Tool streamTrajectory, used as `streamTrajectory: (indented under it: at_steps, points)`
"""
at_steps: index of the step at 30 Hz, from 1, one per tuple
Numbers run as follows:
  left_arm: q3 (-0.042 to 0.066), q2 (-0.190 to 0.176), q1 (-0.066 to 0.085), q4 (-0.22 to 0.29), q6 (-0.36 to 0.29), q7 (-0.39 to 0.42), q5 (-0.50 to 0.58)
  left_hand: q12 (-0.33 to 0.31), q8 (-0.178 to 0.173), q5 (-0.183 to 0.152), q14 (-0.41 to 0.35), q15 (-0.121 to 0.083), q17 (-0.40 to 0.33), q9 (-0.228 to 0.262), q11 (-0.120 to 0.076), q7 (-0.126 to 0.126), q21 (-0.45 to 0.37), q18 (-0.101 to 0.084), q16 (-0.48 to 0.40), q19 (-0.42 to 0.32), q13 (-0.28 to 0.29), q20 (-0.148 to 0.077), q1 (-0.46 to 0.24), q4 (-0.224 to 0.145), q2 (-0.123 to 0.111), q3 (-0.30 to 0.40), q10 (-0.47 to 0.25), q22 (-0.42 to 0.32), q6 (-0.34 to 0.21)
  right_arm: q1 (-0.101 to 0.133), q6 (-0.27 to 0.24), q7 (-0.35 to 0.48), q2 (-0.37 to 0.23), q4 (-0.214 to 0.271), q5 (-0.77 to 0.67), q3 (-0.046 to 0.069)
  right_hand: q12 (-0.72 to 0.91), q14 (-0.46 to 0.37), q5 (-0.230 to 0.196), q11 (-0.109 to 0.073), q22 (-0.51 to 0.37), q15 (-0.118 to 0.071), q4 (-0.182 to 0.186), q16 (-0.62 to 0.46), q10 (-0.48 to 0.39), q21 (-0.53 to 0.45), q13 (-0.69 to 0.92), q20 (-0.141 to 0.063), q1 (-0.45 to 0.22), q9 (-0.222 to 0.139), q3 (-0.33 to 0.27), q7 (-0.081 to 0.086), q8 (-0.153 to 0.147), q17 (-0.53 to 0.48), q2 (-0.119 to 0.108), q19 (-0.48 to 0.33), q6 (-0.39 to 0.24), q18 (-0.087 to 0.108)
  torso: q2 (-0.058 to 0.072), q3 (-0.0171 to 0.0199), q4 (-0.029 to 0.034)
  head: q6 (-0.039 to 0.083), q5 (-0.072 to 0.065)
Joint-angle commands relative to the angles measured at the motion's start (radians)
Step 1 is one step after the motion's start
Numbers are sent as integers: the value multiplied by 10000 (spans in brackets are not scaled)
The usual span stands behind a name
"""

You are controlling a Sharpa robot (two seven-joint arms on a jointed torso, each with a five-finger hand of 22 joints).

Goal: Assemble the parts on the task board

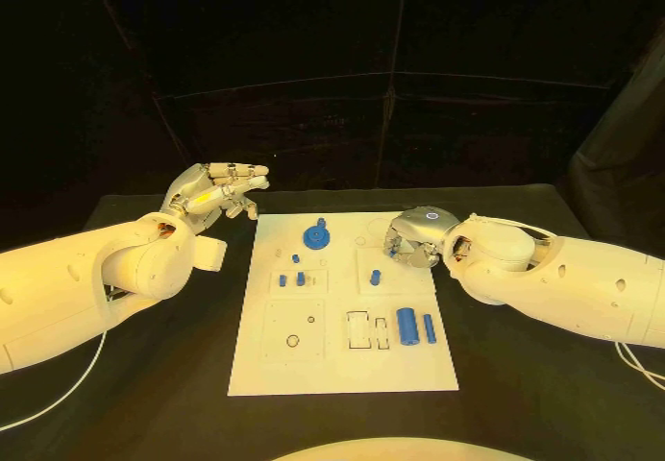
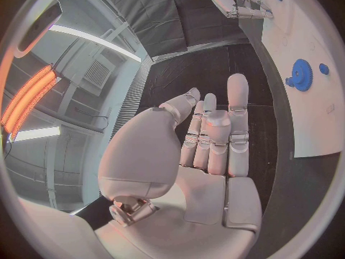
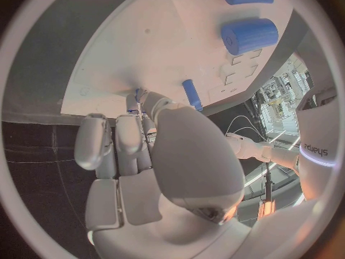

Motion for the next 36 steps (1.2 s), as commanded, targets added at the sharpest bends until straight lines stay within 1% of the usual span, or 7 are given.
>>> streamTrajectory:
  at_steps: [1,11,17,22,30,34,36]
  points:
    - [7,-8,12,-5,2,-10,61,55,41,45,-69,-10,-7,-11,5,52,-36,207,-57,-45,16,-4,21,-69,40,-2,-96,-9,-29,15,-793,-24,-116,273,-39,3,-87,361,1,-137,39,-57,-39,47,185,63,5,13,-152,-19,83,18,-30,-16,-17,55,72,-172,-11,-10,7,2,-3]
    - [5,-17,12,-19,-8,-39,61,68,42,44,-79,-9,-35,-12,9,56,-48,207,-67,-42,17,-3,49,-91,50,7,-113,-18,-37,29,-1489,56,-748,1271,224,25,-167,356,9,-114,157,-45,-158,92,168,149,-13,27,-306,-26,220,30,-81,-16,-81,98,53,-193,-11,-20,5,31,37]
    - [4,7,11,9,5,-53,61,68,42,44,-79,-9,-35,-12,9,56,-48,207,-67,-42,17,-3,49,-91,50,7,-113,-18,-37,35,-1664,146,-992,2033,435,39,-198,353,39,-109,187,-38,-206,111,167,173,-18,34,-365,-29,283,37,-99,-19,-95,103,51,-197,-13,-24,10,62,144]
    - [4,54,11,-13,6,-52,61,70,40,44,-83,-7,-44,-13,12,60,-53,207,-71,-41,16,-2,54,-96,51,7,-121,-21,-43,33,-1790,335,-716,2446,648,39,-248,349,176,-90,241,-24,-287,145,152,214,-28,46,-446,-38,380,55,-138,-16,-128,117,22,-206,-11,-24,2,38,294]
    - [3,207,12,9,32,-71,61,70,40,44,-83,-7,-44,-13,12,60,-53,207,-71,-41,16,-2,54,-96,51,7,-121,-21,-43,-37,-1735,601,358,2368,685,20,-283,341,236,-77,281,-15,-383,157,146,245,-32,55,-471,-44,478,68,-167,-33,-131,124,1,-211,3,-30,15,-67,559]
    - [2,286,13,52,50,-88,61,73,39,43,-88,-5,-58,-14,17,65,-58,206,-77,-41,15,-1,54,-98,52,5,-131,-25,-49,-322,-1628,732,853,2103,656,5,-303,337,265,-67,293,-9,-459,169,140,256,-33,60,-473,-48,528,79,-182,-36,-149,119,-13,-212,1,-59,43,-91,658]
    - [1,317,14,74,59,-94,61,73,39,43,-88,-5,-58,-14,17,65,-58,206,-77,-41,15,-1,54,-98,52,5,-131,-25,-49,-468,-1556,778,1043,1965,640,-2,-305,336,266,-66,292,-8,-463,168,140,255,-33,60,-474,-49,531,80,-183,-39,-150,117,-14,-211,3,-48,18,-117,735]
